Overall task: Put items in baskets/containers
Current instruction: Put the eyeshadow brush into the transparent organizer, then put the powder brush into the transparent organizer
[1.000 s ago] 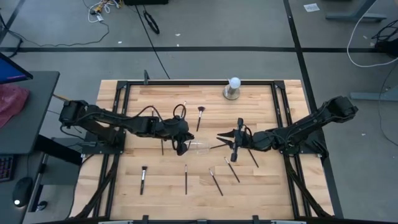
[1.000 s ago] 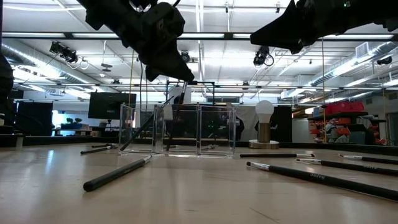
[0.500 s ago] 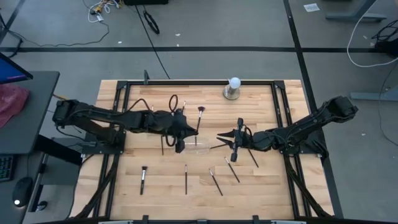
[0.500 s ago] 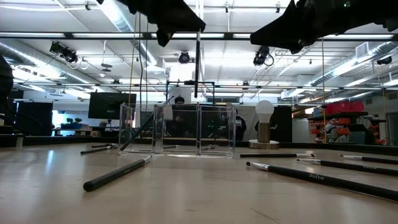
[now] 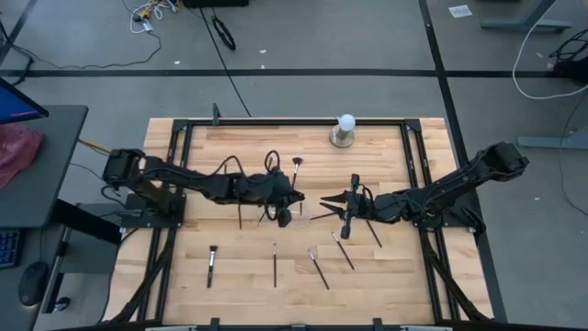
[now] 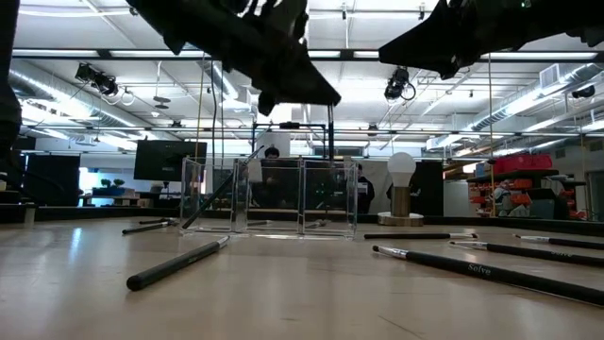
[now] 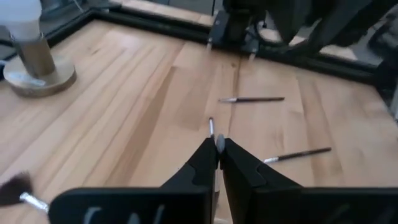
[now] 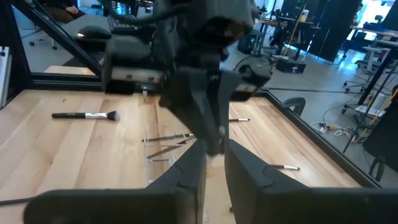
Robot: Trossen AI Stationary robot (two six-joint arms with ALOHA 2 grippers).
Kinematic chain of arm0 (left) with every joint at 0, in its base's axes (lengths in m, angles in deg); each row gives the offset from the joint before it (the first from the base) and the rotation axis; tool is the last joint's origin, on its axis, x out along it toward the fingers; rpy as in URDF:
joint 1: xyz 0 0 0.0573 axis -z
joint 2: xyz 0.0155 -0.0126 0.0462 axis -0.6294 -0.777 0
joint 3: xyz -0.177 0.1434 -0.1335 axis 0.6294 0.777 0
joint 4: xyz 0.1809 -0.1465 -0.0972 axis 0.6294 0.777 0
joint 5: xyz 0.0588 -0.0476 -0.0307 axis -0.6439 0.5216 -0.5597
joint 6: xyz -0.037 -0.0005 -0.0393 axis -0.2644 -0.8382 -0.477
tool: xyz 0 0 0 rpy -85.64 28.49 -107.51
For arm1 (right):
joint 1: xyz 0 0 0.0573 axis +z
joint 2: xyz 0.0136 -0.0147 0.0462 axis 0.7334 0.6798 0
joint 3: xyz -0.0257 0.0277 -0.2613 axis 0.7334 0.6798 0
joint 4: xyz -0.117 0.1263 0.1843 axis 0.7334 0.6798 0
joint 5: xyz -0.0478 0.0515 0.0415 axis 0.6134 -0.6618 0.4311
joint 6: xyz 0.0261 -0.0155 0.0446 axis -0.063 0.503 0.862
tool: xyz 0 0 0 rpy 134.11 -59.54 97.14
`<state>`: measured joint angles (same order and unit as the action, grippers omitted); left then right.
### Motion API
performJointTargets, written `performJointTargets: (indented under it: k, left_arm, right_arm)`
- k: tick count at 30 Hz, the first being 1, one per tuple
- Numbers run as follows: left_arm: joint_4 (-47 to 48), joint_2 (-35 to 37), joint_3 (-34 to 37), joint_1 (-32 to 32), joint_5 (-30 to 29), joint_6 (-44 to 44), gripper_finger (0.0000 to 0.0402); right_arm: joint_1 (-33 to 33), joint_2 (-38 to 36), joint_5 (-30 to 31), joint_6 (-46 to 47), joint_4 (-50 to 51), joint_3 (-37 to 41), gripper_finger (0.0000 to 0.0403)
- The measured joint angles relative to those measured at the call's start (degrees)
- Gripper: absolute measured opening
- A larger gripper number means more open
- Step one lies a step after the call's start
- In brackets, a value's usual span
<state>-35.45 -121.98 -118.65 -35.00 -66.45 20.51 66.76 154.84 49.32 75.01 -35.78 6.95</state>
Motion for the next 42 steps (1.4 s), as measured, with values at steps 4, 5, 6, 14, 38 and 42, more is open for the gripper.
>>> performJointTargets:
  k: [4, 5, 6, 14, 38, 42]
  left_arm:
    - [-0.6, -1.5, 0.0, -0.1, 0.2, -1.5, 0.0030]
    - [-0.7, -1.7, 0.0, -0.2, 0.2, -1.9, 0.0033]
    - [-0.7, -1.9, 0.0, -0.3, 0.6, -2.5, 0.0036]
    - [0.4, -2.0, 0.0, -1.6, 1.6, -2.8, 0.0090]
    - [21.2, 19.5, -0.1, 11.7, -6.0, 4.2, 0.0108]
    - [32.2, 21.2, -0.1, 19.6, -11.0, -5.2, 0.0091]
  right_arm:
    - [0.0, 0.0, 0.0, 0.0, 0.1, 0.0, 0.0059]
    - [0.0, 0.0, 0.0, 0.0, 0.1, 0.0, 0.0059]
    - [0.0, 0.0, 0.0, 0.0, 0.1, 0.0, 0.0059]
    - [0.0, 0.0, 0.0, 0.1, 0.1, 0.0, 0.0059]
    - [0.0, 1.6, 0.0, 2.2, 0.0, 0.0, 0.0058]
    - [0.0, 3.6, 0.0, 2.2, -1.2, 0.1, 0.0058]
